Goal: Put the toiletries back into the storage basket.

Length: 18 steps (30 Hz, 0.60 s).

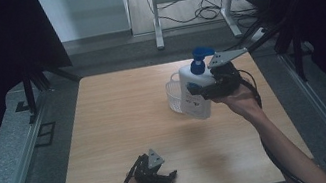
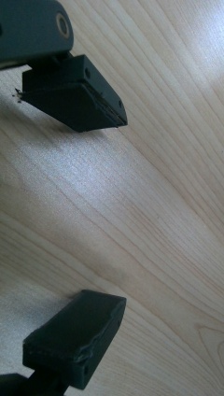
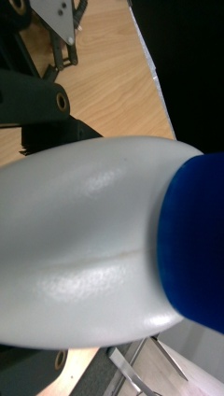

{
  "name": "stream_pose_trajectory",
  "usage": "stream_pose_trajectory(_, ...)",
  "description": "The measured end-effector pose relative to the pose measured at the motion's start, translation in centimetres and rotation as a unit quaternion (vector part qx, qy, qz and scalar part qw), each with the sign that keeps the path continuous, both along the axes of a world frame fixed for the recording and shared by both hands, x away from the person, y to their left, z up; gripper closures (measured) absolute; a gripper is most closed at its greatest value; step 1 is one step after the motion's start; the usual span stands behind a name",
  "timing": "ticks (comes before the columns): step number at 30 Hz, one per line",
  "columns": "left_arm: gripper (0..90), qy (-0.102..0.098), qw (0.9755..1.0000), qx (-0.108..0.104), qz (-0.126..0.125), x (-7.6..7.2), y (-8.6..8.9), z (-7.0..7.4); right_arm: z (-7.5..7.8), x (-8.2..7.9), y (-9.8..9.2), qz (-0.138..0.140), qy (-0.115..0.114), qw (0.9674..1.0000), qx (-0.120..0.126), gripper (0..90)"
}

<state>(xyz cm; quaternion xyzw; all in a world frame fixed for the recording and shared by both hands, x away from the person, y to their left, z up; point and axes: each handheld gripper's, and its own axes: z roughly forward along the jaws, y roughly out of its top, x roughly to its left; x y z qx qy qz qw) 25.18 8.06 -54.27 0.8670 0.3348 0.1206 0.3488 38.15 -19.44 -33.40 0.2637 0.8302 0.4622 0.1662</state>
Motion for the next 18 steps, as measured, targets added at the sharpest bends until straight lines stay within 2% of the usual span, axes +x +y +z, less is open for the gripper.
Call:
stream_pose_trajectory(6,12.1,0.0,1.0,0.0,-0.001,0.0,0.0,0.0,0.5,0.8,0.0,-0.001,0.001,1.0,0.007,38.1)
stream_pose_trajectory(18,12.1,0.001,1.0,-0.001,0.0,0.0,0.0,0.0,1.5,2.7,0.5,-0.007,-0.004,1.0,0.005,38.1)
